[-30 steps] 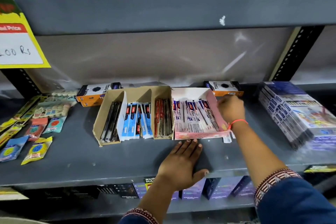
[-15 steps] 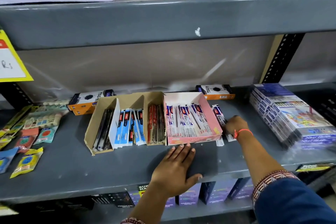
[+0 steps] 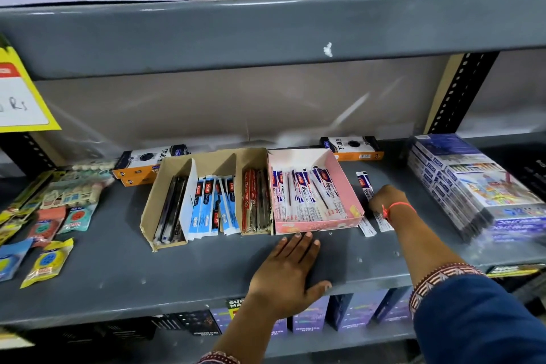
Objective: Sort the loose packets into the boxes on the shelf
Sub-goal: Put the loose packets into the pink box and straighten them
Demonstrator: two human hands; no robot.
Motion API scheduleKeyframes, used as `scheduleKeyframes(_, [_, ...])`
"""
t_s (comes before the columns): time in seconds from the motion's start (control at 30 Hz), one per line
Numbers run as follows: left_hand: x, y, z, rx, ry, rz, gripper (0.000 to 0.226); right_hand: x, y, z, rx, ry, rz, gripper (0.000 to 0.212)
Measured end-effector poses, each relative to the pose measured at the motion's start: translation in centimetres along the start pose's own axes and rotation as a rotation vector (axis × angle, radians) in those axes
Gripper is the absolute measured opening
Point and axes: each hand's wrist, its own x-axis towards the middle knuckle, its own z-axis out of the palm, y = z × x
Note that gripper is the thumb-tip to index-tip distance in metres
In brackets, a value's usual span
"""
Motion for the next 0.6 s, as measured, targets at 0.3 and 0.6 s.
scheduleKeyframes(0.3, [-0.1,0.1,-0.4,-0.022,-0.007,-0.009,0.088,-0.6,0.0,0.2,0.067,-0.010,-0.002,0.030])
scheduleKeyframes(0.6, [-0.1,-0.1,-0.1,-0.052,0.035,0.010,0.095,-0.6,0.5,-1.8,1.046,-0.092,-0.049,0.023])
